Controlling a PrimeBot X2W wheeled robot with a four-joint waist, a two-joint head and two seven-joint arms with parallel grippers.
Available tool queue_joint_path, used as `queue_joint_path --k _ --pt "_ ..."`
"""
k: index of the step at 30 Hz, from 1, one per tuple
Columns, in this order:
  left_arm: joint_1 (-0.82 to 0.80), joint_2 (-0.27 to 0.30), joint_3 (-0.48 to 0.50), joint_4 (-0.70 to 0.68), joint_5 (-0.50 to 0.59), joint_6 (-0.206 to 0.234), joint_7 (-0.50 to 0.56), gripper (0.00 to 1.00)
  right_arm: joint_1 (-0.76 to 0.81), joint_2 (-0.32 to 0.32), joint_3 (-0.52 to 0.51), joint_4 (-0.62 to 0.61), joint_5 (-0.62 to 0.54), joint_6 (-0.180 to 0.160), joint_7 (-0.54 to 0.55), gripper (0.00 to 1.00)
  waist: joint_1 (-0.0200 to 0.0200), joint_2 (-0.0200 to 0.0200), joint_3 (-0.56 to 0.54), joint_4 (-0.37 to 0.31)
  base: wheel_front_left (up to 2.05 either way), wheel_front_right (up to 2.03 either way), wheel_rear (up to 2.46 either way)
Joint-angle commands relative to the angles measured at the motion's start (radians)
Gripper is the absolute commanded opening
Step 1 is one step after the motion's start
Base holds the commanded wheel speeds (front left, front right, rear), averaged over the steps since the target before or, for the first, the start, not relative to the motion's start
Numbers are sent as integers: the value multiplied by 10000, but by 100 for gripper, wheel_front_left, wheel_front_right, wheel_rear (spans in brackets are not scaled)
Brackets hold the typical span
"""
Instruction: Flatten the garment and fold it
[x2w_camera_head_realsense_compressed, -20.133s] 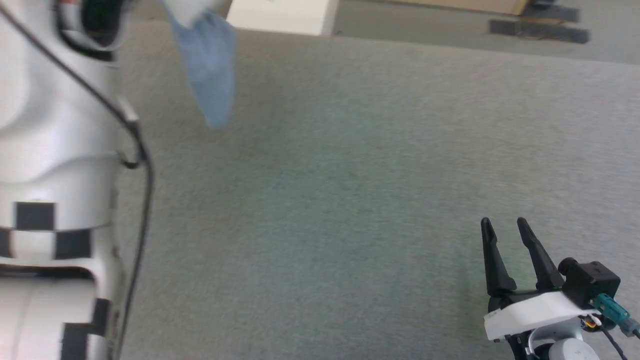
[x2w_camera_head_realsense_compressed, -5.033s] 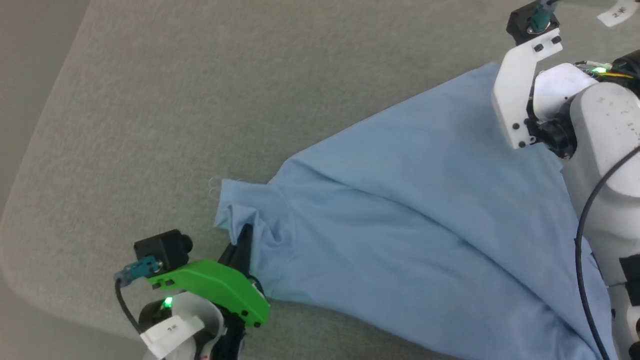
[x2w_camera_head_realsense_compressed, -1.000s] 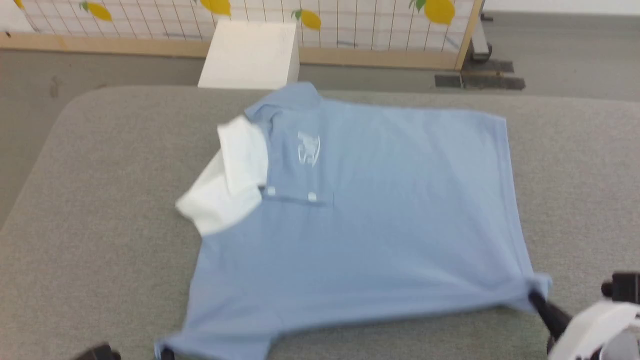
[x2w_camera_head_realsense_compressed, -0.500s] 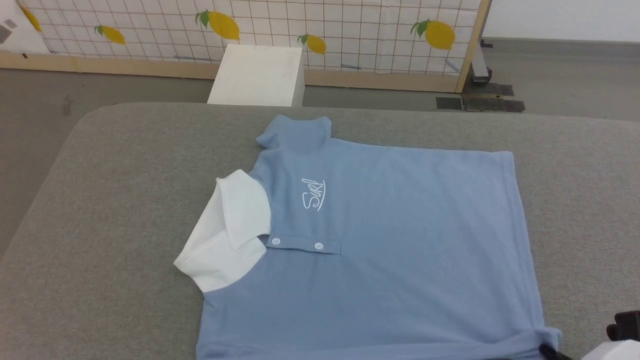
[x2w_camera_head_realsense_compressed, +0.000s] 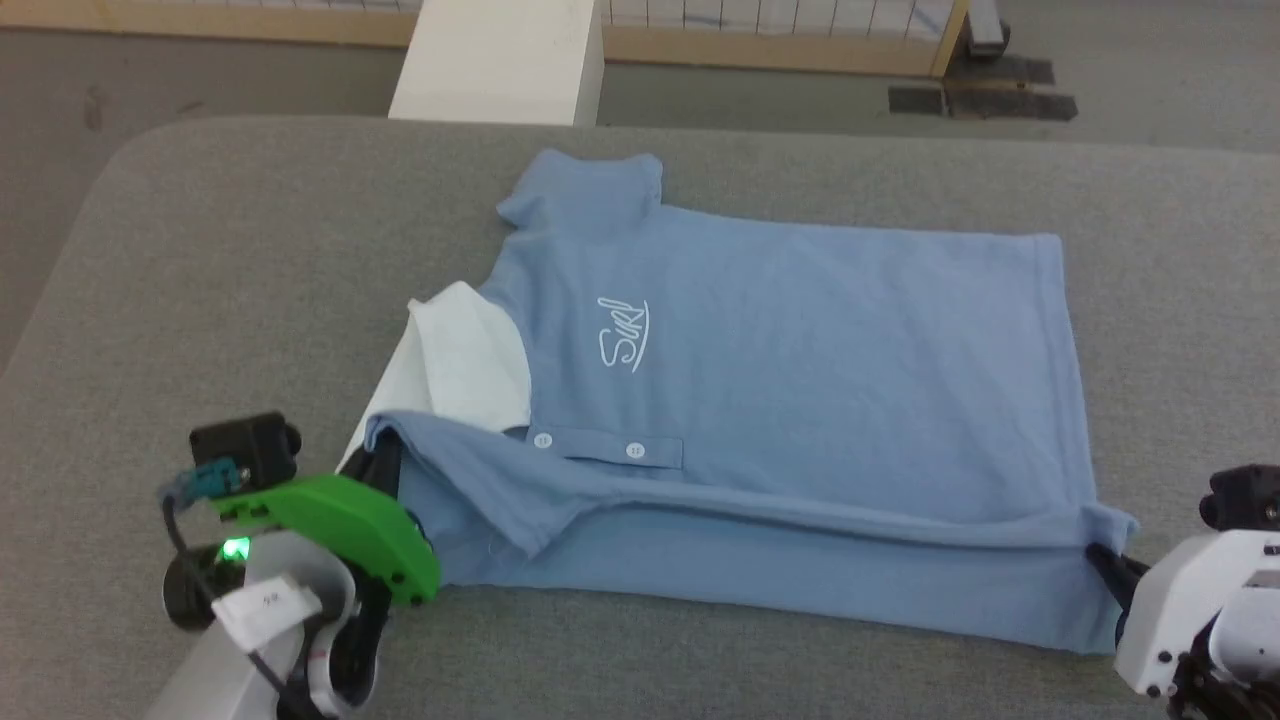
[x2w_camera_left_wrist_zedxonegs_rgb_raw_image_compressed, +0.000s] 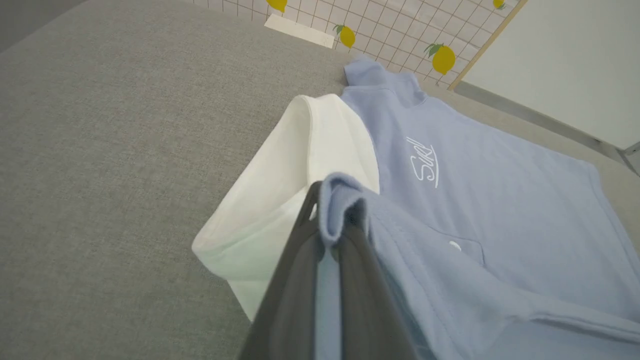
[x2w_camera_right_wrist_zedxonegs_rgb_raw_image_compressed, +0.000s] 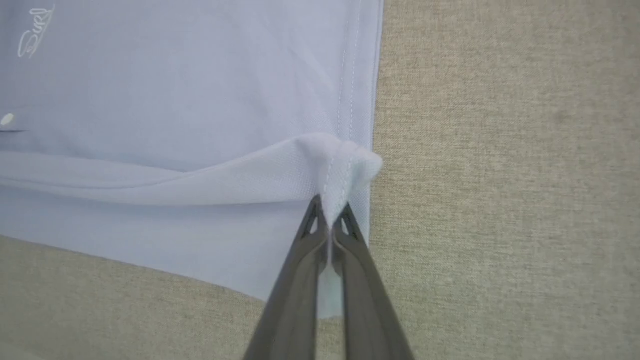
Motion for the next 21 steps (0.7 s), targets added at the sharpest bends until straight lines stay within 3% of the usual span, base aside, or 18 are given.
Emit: queue_joint_path --k 1,14,15,16,17,21 --pt "-452 -84 -35 326 59 -176 -22 0 -283 -37 61 60 -134 -17 54 0 1 0 555 -65 0 0 0" --pt "-2165 -914 -250 3193 -137 -1047 -415 0 -1410 -99 635 991 -167 -17 335 0 1 0 1390 -166 0 0 0" --pt "-2213 -988 -232 3346 -197 -1094 -457 31 -1462 -106 681 982 -60 -17 222 47 1 0 1375 -165 0 0 0" --pt "-2255 -1031 -236 3493 -218 -1142 -498 81 -1497 -103 690 1010 32 -17 140 100 1 0 1334 -168 0 0 0" --pt "-2291 -1054 -241 3583 -223 -1202 -561 100 -1512 -122 737 1020 113 -17 91 100 1 0 1283 -171 0 0 0" --pt "-2491 -1059 -144 3660 -149 -1476 -1129 100 -1547 -80 530 870 563 -17 -330 100 1 0 985 -145 0 0 0"
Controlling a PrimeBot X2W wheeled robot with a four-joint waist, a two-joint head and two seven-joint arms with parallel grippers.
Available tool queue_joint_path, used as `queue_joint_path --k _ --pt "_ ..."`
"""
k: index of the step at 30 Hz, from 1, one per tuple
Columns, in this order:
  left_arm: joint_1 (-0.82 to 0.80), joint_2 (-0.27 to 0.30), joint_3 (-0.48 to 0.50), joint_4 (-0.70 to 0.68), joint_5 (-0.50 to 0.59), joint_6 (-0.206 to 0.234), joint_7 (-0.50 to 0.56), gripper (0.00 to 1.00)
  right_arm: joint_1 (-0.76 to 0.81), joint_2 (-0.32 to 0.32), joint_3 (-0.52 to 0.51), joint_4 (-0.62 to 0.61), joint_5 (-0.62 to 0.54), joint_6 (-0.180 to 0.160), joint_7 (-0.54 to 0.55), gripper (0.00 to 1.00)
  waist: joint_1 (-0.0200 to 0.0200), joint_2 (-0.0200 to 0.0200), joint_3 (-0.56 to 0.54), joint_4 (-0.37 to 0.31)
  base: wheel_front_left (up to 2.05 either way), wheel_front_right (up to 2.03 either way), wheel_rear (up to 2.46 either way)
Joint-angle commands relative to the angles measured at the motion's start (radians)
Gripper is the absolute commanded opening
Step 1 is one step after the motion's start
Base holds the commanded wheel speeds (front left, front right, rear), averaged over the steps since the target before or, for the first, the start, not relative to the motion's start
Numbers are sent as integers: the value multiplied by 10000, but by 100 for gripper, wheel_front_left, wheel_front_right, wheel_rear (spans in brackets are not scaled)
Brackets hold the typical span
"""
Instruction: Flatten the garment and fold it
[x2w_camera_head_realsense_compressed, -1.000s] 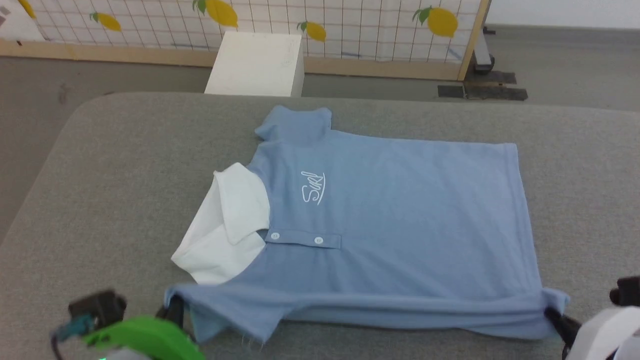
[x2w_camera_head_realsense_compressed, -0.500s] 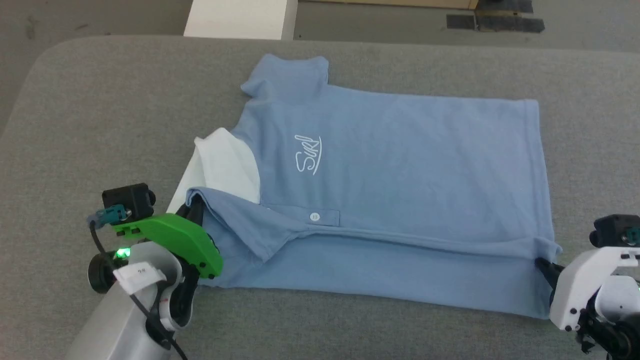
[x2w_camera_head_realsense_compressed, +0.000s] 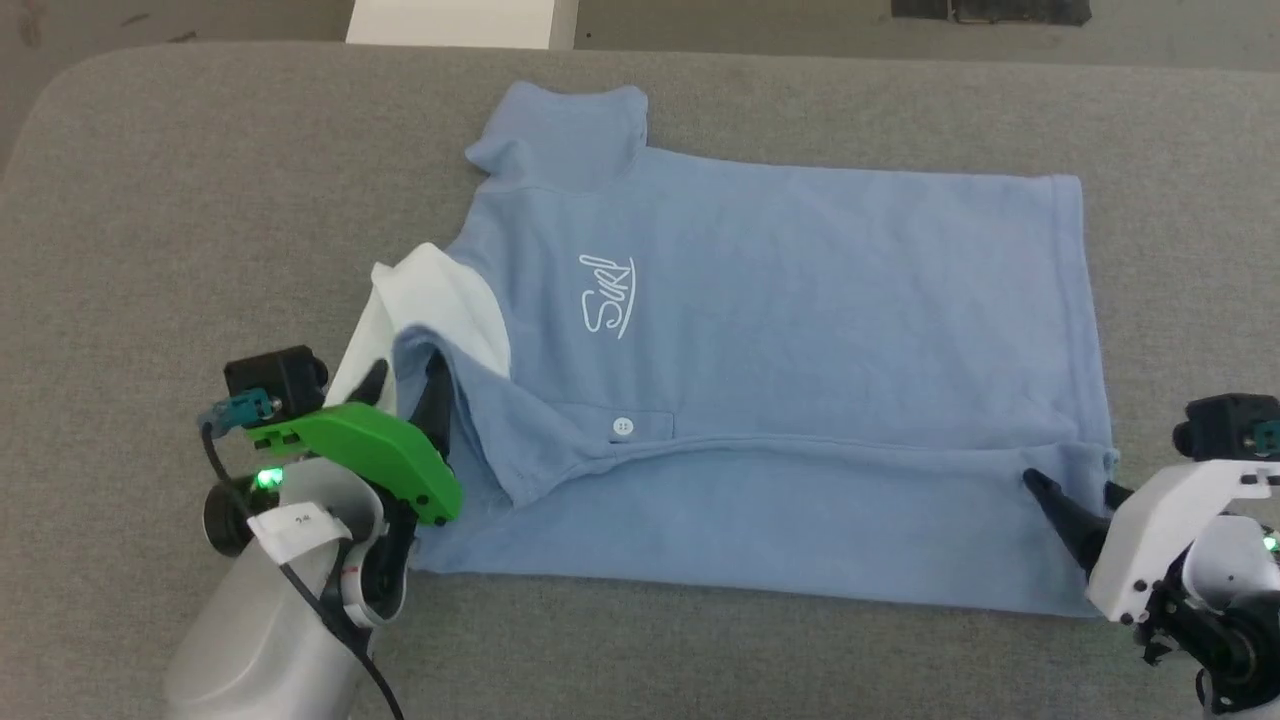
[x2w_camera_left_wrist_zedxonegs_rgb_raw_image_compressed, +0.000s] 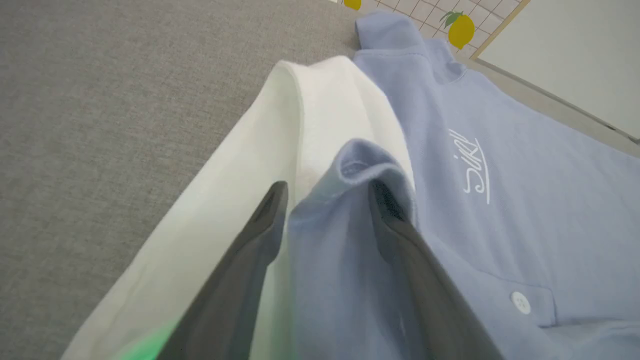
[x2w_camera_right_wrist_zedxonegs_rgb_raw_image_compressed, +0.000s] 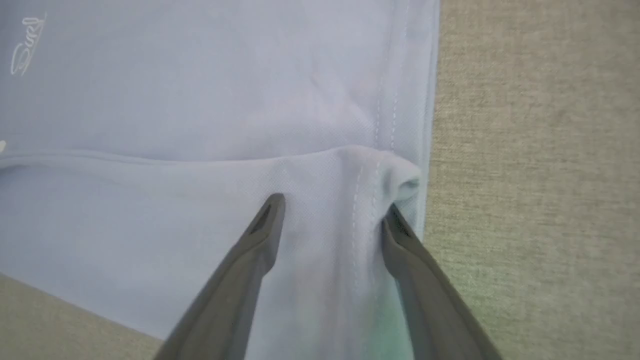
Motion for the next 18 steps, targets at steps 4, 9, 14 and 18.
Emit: queue_joint_path --k 4,9,14,18 --pt "-202 184 187 -276 141 -122 -728 100 41 32 -446 -293 247 -19 -454 100 0 0 -532 68 0 0 0" --pt "610 625 204 -897 423 543 -602 100 554 216 -943 -755 273 -19 -618 100 0 0 -1003 141 0 0 0" --pt "2079 1022 120 -1949 223 1686 715 100 1073 560 -1350 -1220 177 -19 -603 100 0 0 -1273 158 0 0 0" --pt "3016 1234 -82 -2908 -138 2246 1880 100 1380 825 -1672 -1484 63 -19 -536 100 0 0 -1318 182 0 0 0"
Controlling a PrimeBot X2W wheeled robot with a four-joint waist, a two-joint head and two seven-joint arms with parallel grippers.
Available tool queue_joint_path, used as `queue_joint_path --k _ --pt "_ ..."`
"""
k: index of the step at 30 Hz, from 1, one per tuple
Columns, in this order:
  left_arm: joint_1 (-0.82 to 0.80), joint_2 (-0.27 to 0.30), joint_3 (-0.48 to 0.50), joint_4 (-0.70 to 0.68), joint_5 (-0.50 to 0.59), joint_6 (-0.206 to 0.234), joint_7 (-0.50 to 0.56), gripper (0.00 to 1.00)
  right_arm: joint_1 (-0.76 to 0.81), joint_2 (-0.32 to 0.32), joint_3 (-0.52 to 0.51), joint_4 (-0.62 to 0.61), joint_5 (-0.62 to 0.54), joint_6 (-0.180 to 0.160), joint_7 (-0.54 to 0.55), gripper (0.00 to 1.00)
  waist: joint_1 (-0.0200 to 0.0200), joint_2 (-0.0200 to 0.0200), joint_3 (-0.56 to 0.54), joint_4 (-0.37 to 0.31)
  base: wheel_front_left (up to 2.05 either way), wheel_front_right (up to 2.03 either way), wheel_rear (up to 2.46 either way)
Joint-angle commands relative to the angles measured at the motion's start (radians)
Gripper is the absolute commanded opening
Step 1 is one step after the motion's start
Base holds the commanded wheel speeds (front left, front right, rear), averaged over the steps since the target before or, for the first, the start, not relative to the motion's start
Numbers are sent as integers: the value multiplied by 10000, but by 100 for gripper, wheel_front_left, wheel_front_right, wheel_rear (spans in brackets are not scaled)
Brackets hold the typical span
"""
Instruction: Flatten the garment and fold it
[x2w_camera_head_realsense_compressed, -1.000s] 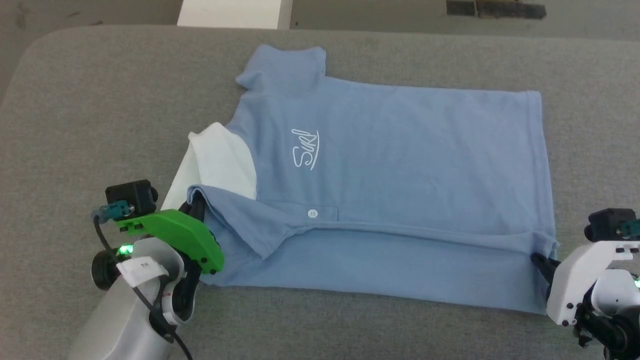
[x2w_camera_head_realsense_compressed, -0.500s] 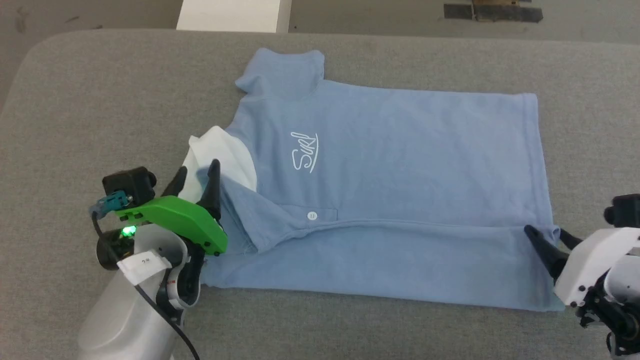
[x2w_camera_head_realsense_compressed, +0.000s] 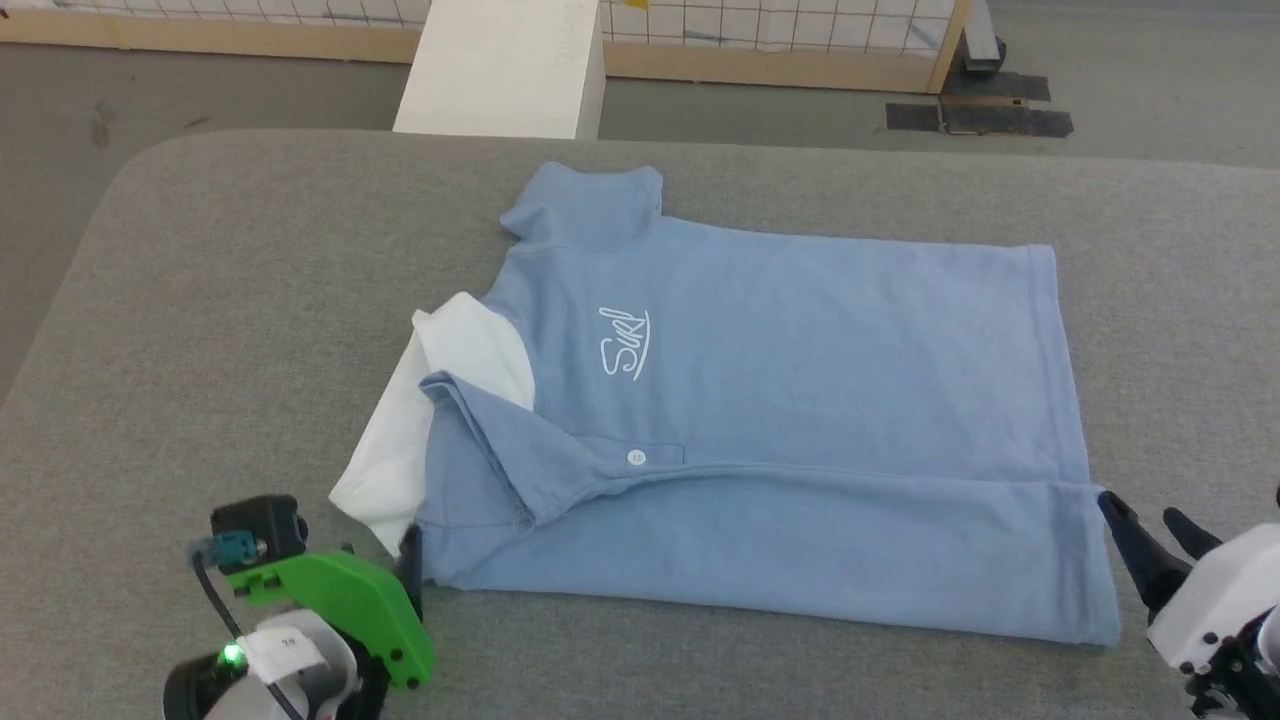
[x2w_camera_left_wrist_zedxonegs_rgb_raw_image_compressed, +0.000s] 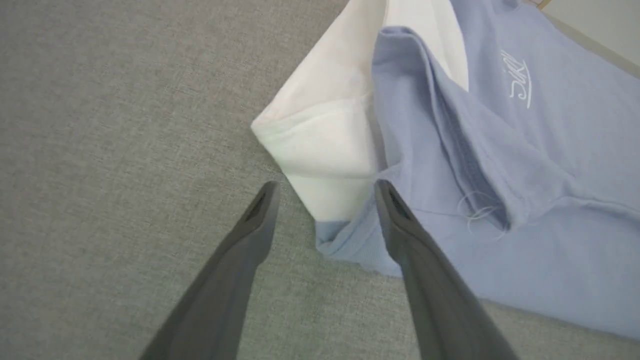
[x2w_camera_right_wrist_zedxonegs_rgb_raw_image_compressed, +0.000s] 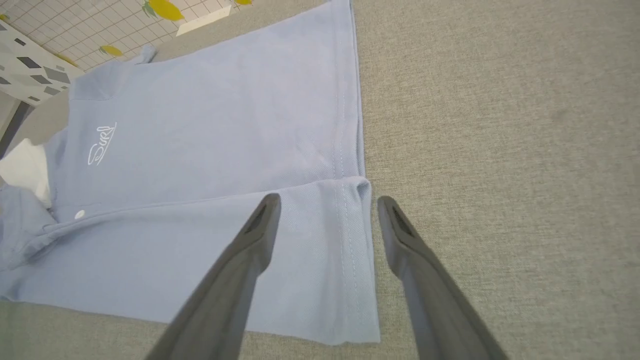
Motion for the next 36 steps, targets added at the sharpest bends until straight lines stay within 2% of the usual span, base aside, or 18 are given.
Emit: queue_joint_path --k 1,7,16,17,18,19,21,22,26,30,36 --pt "220 91 -64 -211 -191 195 362 100 100 98 -93 -114 -60 -15 33 100 0 0 19 19 0 0 0" --pt "236 43 -277 -501 -309 427 931 100 72 295 -220 -363 -136 -15 124 100 0 0 259 -79 0 0 0" --pt "-387 -96 -410 1092 -528 215 1432 100 9 246 -31 -555 -393 -15 278 100 0 0 544 -399 0 0 0" --pt "-370 -118 -426 1144 -589 183 1497 42 64 162 28 -590 -528 -15 288 100 0 0 554 -417 0 0 0" --pt "-331 -144 -422 1171 -659 146 1526 6 141 55 100 -650 -700 -15 281 100 0 0 562 -434 0 0 0" --pt "-282 -174 -397 1156 -740 106 1531 0 204 -22 174 -700 -822 -15 289 100 0 0 565 -443 0 0 0" --pt "-171 -190 -292 1005 -844 51 1419 0 341 -188 360 -801 -1071 -15 356 100 0 0 572 -448 0 0 0" --pt "-5 -160 39 480 -925 73 1011 0 522 -351 640 -814 -1443 -15 639 100 0 0 551 -418 0 0 0" --pt "291 -76 397 -492 -924 256 585 0 522 -503 1020 -550 -1928 -15 988 100 0 0 540 -337 0 0 0" --pt "555 64 372 -1197 -814 472 617 0 360 -643 1383 122 -2318 -15 1053 100 0 0 561 -185 0 0 0" --pt "646 46 246 -1555 -768 650 743 0 119 -763 1725 1097 -2466 -15 965 100 0 0 683 30 0 0 0"
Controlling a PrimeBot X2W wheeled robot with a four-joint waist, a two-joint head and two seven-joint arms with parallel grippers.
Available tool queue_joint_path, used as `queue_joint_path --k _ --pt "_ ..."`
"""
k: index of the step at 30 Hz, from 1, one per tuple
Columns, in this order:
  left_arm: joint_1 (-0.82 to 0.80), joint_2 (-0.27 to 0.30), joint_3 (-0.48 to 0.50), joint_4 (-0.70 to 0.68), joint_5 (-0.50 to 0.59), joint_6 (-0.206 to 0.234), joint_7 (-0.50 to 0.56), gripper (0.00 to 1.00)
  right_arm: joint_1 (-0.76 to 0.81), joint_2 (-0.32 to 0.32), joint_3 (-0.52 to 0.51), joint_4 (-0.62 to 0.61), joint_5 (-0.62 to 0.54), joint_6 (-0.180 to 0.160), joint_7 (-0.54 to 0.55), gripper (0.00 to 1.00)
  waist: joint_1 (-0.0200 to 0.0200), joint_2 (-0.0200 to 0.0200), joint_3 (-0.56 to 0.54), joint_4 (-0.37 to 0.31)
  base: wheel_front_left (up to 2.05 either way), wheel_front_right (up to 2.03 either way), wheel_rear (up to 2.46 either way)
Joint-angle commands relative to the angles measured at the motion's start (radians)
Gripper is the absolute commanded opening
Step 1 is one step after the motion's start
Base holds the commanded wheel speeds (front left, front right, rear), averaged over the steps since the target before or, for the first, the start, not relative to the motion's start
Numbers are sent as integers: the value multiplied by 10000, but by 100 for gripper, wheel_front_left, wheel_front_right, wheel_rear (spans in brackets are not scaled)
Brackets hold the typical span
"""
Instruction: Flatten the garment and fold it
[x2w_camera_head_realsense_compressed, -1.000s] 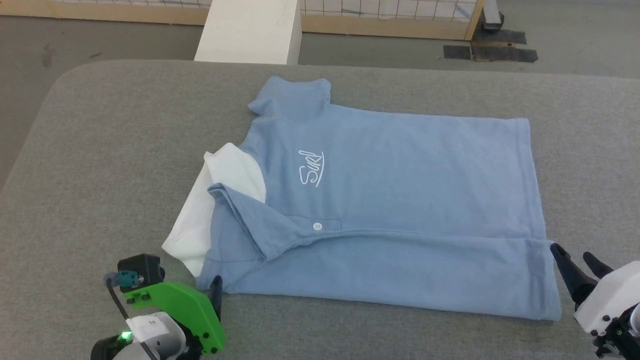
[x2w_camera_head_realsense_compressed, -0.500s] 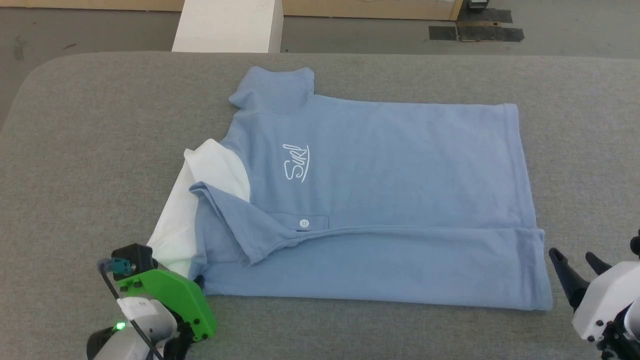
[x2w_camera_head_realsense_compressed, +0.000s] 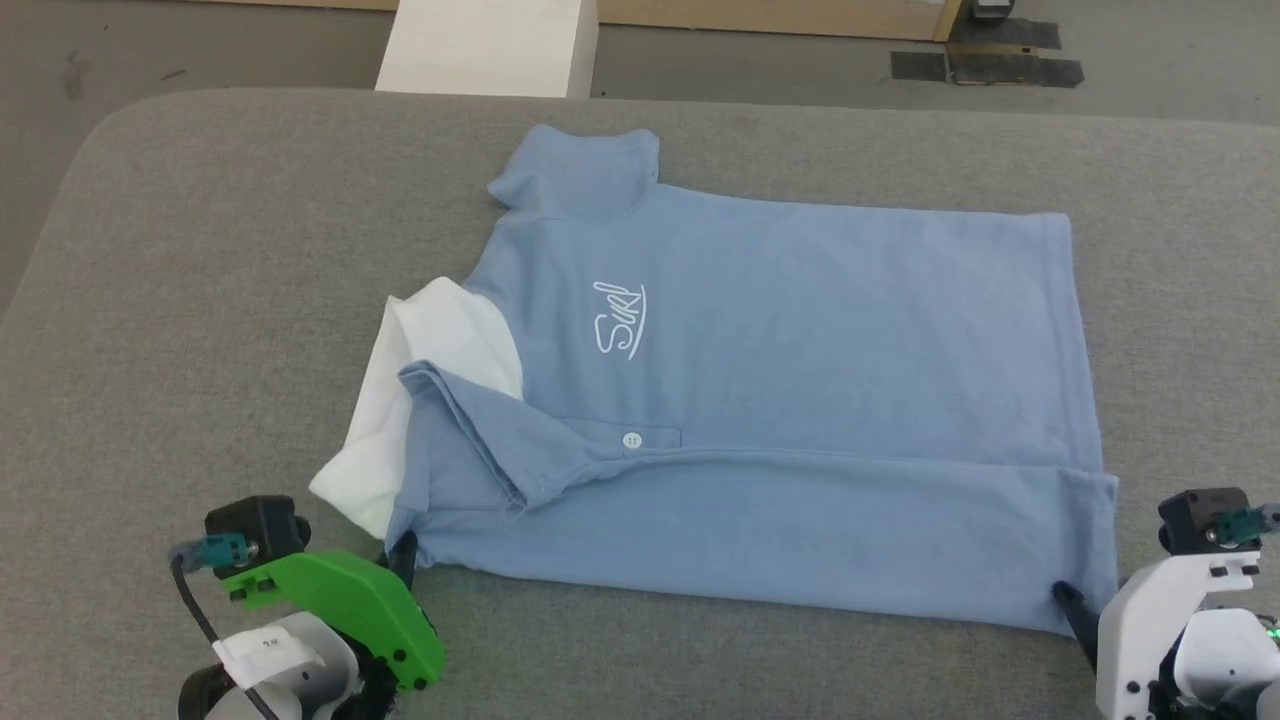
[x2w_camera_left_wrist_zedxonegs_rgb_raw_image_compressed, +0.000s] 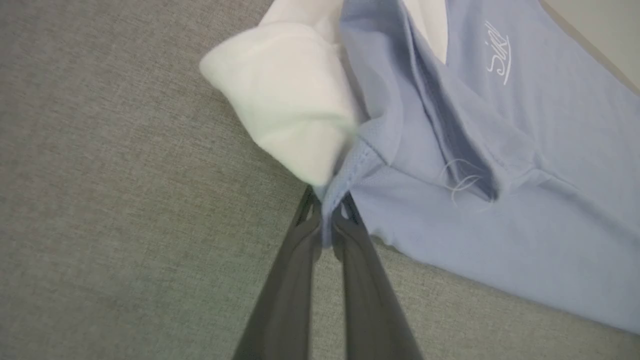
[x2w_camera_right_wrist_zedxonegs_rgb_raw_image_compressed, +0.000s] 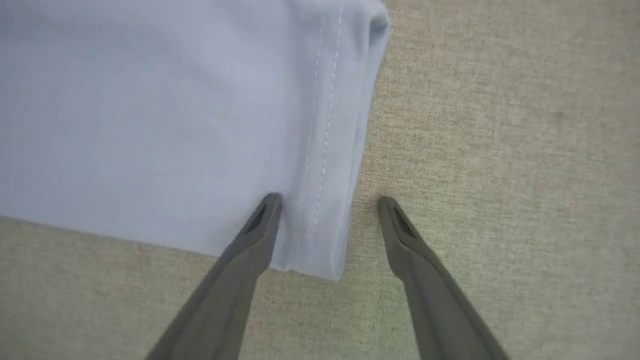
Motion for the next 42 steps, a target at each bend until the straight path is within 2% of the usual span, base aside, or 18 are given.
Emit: queue_joint_path --k 1,2,3,4,5,6,12,17,21,22,23,24,28,32,38,42 --pt "71 21 18 -32 156 63 19 0 -172 -21 130 225 19 -15 35 100 0 0 59 74 0 0 0" --pt "65 17 16 -36 166 80 11 0 -195 -54 203 346 83 -15 112 100 0 0 64 87 0 0 0" --pt "62 12 21 -38 169 90 1 0 -225 -55 206 416 159 -15 145 81 0 0 71 93 0 0 0" --pt "58 20 16 -29 183 106 2 0 -261 -91 247 458 237 -15 157 22 0 0 68 97 0 0 0" --pt "57 12 26 -28 180 111 -15 0 -278 -143 302 474 319 -15 189 4 0 0 56 99 0 0 0" --pt "61 12 41 -22 173 116 -27 0 -289 -205 337 476 458 -15 250 0 0 0 23 96 0 0 0" --pt "233 318 166 -104 228 350 121 0 -139 -522 -147 -131 1054 -15 254 0 0 0 -314 110 0 0 0" --pt "879 616 377 -518 16 747 471 0 605 -772 -724 -824 1243 -15 919 0 0 0 -540 70 0 0 0" --pt "1413 680 280 -739 -327 857 950 0 1142 -657 -929 -1044 1353 -15 1505 0 0 0 -558 -11 0 0 0" --pt "1490 640 260 -762 -407 872 1016 18 1201 -563 -969 -1042 1379 -15 1564 0 0 0 -548 -29 0 0 0" --pt "1559 600 226 -758 -472 890 1082 51 1261 -506 -973 -1024 1333 -15 1591 0 0 0 -546 -42 0 0 0" --pt "1594 527 189 -665 -481 915 1057 100 1290 -321 -936 -964 1272 -15 1435 100 0 0 -554 -75 0 0 0" --pt "1302 557 332 -761 -252 790 651 100 1042 -132 -968 -1116 1437 -15 974 100 0 0 -613 -109 0 0 0" --pt "577 766 600 -965 371 504 -206 100 471 -85 -1326 -1457 1358 -15 212 100 0 0 -641 -115 0 0 0" --pt "-1265 825 409 -579 1133 -453 -1038 100 -839 38 -1758 -1765 1063 -15 -403 100 0 0 -393 -160 0 0 0" --pt "-3135 636 -117 475 1579 -1365 -1157 100 -1976 68 -1848 -1619 1014 -15 -689 100 0 0 165 -205 0 0 0"
